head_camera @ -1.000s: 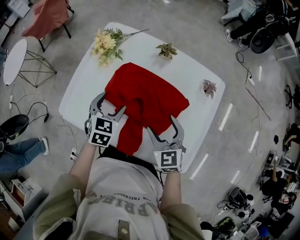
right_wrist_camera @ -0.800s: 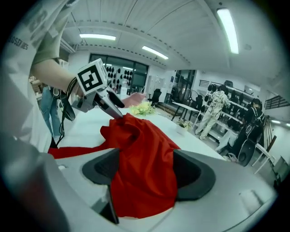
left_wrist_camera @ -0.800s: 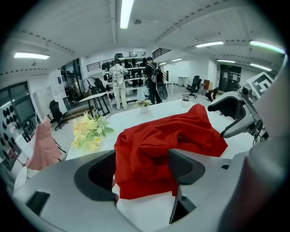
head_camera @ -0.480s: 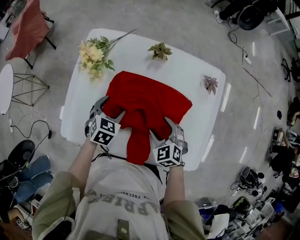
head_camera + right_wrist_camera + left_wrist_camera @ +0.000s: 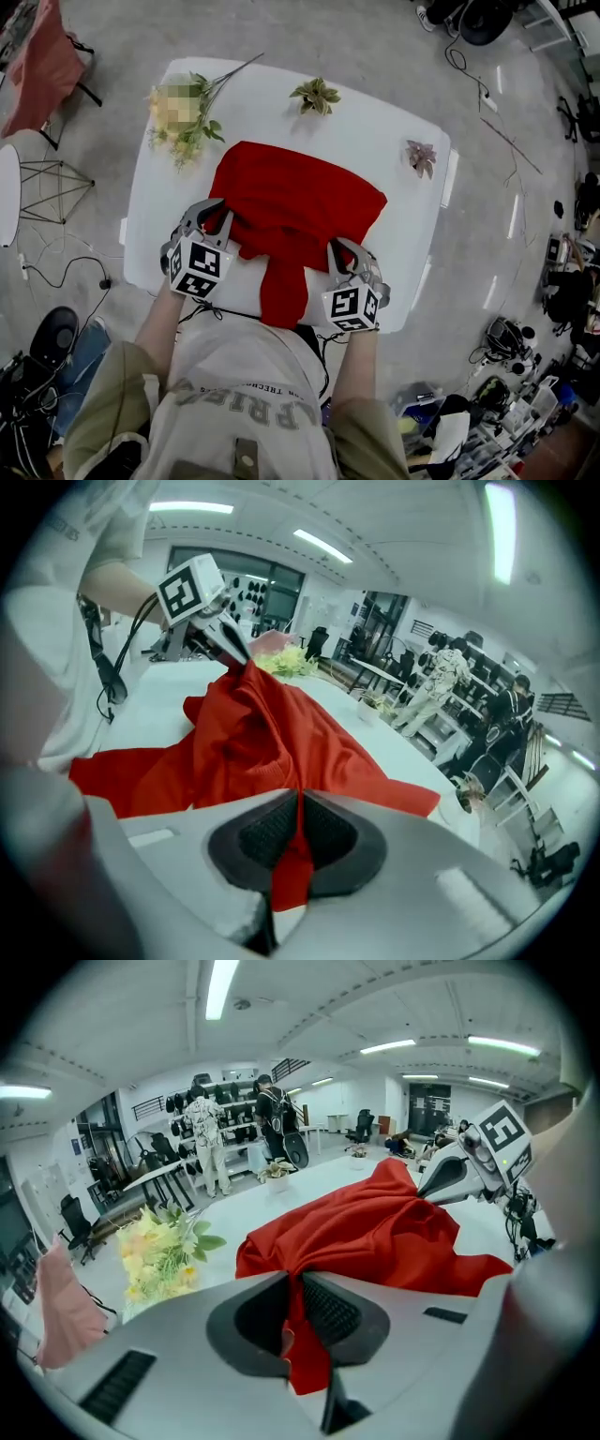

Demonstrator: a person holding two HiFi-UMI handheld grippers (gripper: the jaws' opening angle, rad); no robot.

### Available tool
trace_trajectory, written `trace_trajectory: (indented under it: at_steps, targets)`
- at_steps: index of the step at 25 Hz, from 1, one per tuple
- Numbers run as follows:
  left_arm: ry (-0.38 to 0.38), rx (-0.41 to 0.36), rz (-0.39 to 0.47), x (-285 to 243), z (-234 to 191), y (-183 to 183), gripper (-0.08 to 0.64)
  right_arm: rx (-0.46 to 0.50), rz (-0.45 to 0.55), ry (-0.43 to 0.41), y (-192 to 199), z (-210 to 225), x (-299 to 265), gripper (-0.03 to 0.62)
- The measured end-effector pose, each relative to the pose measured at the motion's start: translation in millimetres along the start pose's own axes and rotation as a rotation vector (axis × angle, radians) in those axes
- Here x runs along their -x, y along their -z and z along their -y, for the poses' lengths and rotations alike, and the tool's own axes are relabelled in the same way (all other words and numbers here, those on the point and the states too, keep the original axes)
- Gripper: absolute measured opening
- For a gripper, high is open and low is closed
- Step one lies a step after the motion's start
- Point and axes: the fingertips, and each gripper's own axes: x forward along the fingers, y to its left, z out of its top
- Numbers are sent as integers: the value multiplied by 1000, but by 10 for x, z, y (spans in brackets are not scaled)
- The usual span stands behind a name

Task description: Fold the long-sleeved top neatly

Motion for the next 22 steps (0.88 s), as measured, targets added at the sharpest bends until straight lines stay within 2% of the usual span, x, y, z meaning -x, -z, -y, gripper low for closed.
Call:
trace_trajectory:
  at_steps: [2, 5, 9, 14, 18, 22]
  targets:
    - [2, 15, 8, 34, 12, 8, 46, -31, 30, 5, -43, 61, 85, 18]
    - [-26, 29, 42, 149, 29, -41, 41, -26, 72, 2, -137, 95, 211, 17]
    - [-105, 22, 137, 509, 82, -204, 40, 1, 146, 4, -255, 126, 492, 17]
    - [-232, 6, 246, 1227, 326, -351, 38, 43, 267, -4, -422, 57, 1126, 15]
    - [-324, 21, 335, 1834, 627, -457, 38, 100, 360, -25, -576, -91, 1721, 15]
    - [-415, -16, 492, 2628, 953, -677, 38, 247, 440, -40, -780, -275, 2442, 15]
